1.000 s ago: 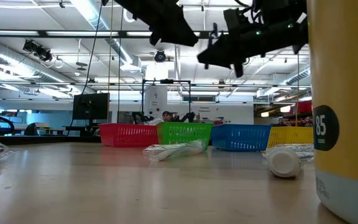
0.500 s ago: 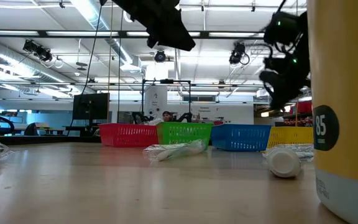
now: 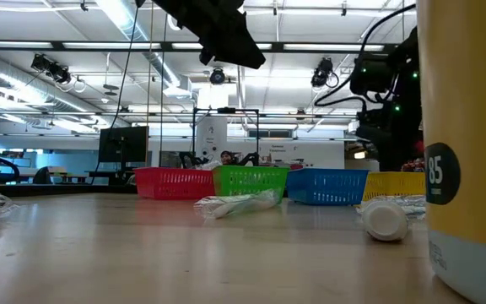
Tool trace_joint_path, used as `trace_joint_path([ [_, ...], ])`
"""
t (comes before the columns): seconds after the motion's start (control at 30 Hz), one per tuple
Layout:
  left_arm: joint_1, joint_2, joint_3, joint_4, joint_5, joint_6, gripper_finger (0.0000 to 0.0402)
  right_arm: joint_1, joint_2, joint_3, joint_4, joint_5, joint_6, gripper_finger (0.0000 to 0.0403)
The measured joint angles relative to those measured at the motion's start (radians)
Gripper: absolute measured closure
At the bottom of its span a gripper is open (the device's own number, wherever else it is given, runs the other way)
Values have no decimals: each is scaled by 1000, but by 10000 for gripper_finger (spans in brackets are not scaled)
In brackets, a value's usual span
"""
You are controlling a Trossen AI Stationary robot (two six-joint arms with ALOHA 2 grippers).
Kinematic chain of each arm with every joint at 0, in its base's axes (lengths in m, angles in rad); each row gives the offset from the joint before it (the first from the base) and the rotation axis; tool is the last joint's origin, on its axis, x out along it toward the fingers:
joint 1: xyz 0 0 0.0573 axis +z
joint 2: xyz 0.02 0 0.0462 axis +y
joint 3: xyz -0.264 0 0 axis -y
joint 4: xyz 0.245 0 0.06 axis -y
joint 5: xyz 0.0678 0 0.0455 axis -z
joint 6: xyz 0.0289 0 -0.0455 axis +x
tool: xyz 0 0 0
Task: Pick & Place Travel size toiletries
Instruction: Put the blue razor into the yellow bin, then put the green toothbrush into the red bin
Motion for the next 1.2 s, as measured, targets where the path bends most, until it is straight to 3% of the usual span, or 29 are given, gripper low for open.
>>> trace_joint_path([
  [0.3, 0, 0, 0, 0, 0, 8, 290, -2, 71, 0, -7, 0, -69, 350],
  [0.67, 0, 0, 0, -1, 0, 11, 290, -32, 72, 0, -54, 7, -95, 287],
  [0.9, 0, 0, 0, -17, 0, 48, 290, -31, 46, 29, -61, 38, -97, 278],
  [1.2, -7, 1, 1, -242, -34, -100, 290, 14, -35, 139, -118, -93, -111, 278],
])
